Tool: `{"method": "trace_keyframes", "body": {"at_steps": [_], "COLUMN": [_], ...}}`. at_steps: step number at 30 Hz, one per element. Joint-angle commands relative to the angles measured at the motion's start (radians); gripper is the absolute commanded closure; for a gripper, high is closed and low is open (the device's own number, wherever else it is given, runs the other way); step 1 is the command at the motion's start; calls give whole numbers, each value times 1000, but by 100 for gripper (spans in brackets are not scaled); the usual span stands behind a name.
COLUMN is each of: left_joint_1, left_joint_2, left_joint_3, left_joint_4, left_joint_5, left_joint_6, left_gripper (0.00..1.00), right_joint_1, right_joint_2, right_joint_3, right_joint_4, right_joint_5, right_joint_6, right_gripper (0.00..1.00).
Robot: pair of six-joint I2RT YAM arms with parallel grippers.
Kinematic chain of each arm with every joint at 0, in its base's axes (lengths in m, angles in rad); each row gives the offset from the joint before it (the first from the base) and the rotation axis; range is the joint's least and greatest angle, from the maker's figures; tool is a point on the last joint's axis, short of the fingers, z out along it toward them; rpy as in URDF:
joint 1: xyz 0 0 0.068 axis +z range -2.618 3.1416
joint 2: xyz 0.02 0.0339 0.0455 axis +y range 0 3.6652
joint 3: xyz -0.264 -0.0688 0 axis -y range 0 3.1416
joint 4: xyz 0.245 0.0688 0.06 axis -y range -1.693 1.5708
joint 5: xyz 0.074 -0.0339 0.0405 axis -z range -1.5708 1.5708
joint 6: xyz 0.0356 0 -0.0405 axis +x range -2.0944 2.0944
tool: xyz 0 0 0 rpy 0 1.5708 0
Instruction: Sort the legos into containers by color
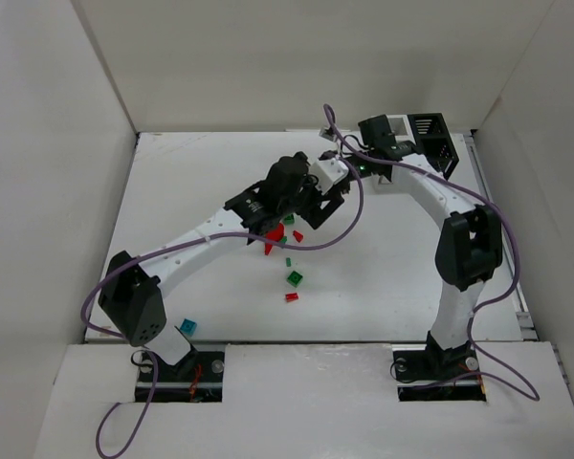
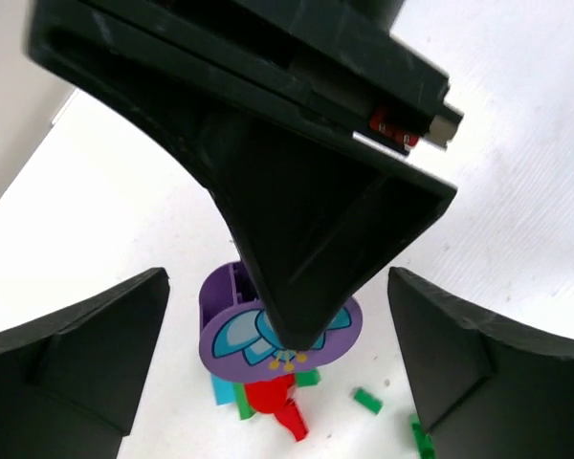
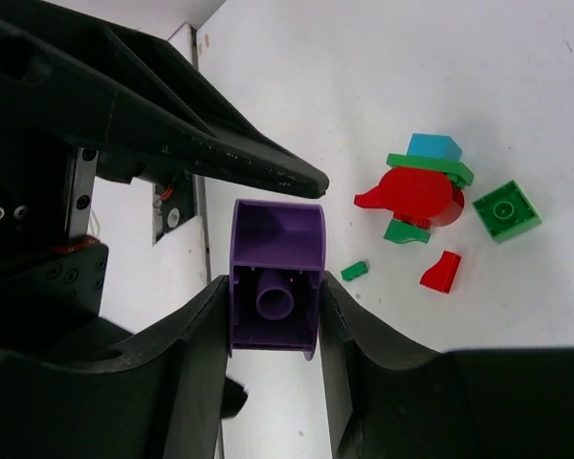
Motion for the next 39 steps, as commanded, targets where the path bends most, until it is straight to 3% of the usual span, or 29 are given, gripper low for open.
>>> {"method": "trace_keyframes", "body": {"at_steps": [1, 9, 14, 16, 17, 18, 20, 22, 25, 27, 30, 32, 35, 37, 39], "left_joint_1": [-6, -6, 30, 85, 138, 139, 233, 349, 502, 647, 695, 695, 706, 706, 706], "left_joint_2": [-23, -66, -142, -194, -223, -234, -245, -259, -285, -319, -357, -369, -369, -369, -360], "left_joint_3": [61, 5, -104, -171, -189, -189, -201, -192, -212, -286, -325, -306, -262, -250, -250], "left_joint_4": [74, 115, 155, 164, 164, 146, 62, -12, -74, 9, 61, 20, -35, -45, -45], "left_joint_5": [6, 29, 38, 20, -13, -31, -44, -60, 91, 277, 267, 156, 112, 102, 93], "left_joint_6": [-29, -127, -288, -418, -511, -512, -614, -693, -806, -837, -846, -822, -808, -797, -797], "left_gripper": [0, 0, 0, 0, 0, 0, 0, 0, 0, 0, 0, 0, 0, 0, 0], "right_joint_1": [-14, -146, -279, -308, -328, -329, -338, -338, -338, -338, -338, -329, -329, -329, -319], "right_joint_2": [-21, -31, 12, 43, 52, 52, 87, 126, 161, 212, 265, 275, 317, 337, 351], "right_joint_3": [36, 40, 158, 203, 248, 269, 305, 374, 411, 445, 490, 508, 520, 533, 533], "right_joint_4": [67, 319, 345, 345, 333, 333, 333, 320, 386, 397, 428, 428, 439, 439, 439], "right_joint_5": [-63, -10, 160, 252, 371, 432, 631, 727, 862, 891, 922, 986, 1024, 1025, 1025], "right_joint_6": [15, 266, 322, 322, 322, 322, 322, 294, 274, 259, 248, 248, 248, 248, 248], "right_gripper": [100, 100, 100, 100, 100, 100, 100, 100, 100, 100, 100, 94, 85, 85, 74]}}
